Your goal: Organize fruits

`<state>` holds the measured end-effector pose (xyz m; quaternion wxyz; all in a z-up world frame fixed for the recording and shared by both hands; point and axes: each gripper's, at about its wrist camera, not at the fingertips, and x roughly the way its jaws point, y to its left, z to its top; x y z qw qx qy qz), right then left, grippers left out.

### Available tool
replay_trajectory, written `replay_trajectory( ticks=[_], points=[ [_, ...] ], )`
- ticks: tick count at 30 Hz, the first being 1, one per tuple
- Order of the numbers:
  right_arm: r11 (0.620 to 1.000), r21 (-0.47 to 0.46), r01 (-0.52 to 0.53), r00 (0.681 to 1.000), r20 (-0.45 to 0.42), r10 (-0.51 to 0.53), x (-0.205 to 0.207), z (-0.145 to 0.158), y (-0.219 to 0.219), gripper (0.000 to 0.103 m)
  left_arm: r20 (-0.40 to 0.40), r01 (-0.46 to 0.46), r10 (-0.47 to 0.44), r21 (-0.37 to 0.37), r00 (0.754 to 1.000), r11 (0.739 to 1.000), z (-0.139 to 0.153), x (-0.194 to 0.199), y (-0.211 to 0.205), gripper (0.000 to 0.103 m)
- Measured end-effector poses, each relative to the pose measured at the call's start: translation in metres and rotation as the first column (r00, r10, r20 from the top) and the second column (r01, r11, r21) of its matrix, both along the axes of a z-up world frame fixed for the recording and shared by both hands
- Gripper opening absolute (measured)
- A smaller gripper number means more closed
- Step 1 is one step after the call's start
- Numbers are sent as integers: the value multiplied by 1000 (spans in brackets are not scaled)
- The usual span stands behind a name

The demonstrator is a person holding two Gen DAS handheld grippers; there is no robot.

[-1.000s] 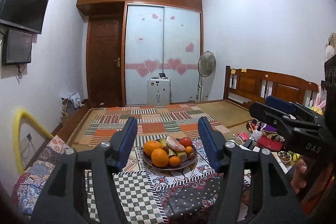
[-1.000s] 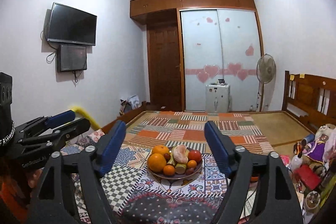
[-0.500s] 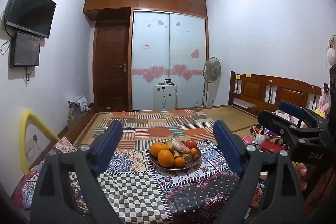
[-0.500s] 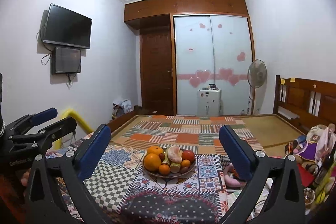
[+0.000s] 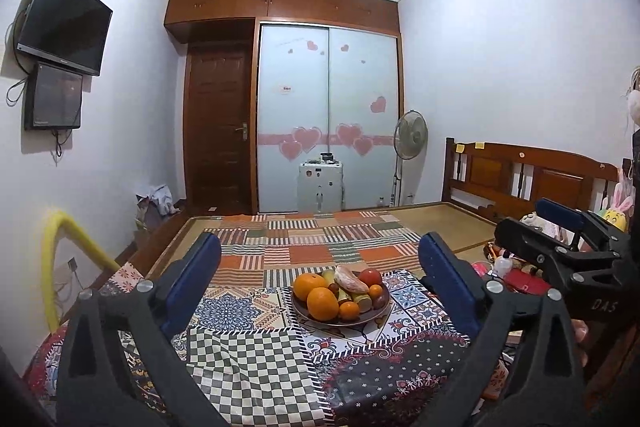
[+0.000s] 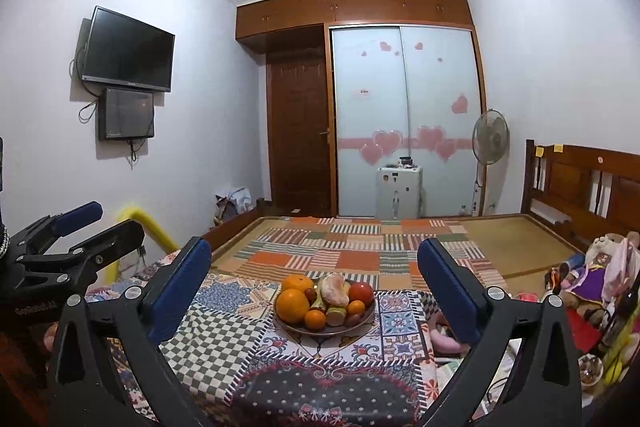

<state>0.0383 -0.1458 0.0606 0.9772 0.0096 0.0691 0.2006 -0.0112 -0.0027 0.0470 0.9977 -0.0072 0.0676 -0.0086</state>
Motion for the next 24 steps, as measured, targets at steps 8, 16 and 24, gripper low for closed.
replay_trajectory(
  ticks=[8, 16, 24],
  points=[
    [1000, 3, 2, 1000, 7, -2, -3, 2, 0, 103, 6, 1, -1, 10, 1000, 1000, 0, -2, -3, 102],
    [1000, 6, 3, 1000, 10, -4, -6, 4, -2, 103, 4, 13, -13, -1, 1000, 1000, 1, -2, -3, 103],
    [1000, 5, 4, 1000, 11, -4, -5, 5, -3, 103, -7, 42, -42, -9, 999, 999, 0, 1, -2, 103]
  ],
)
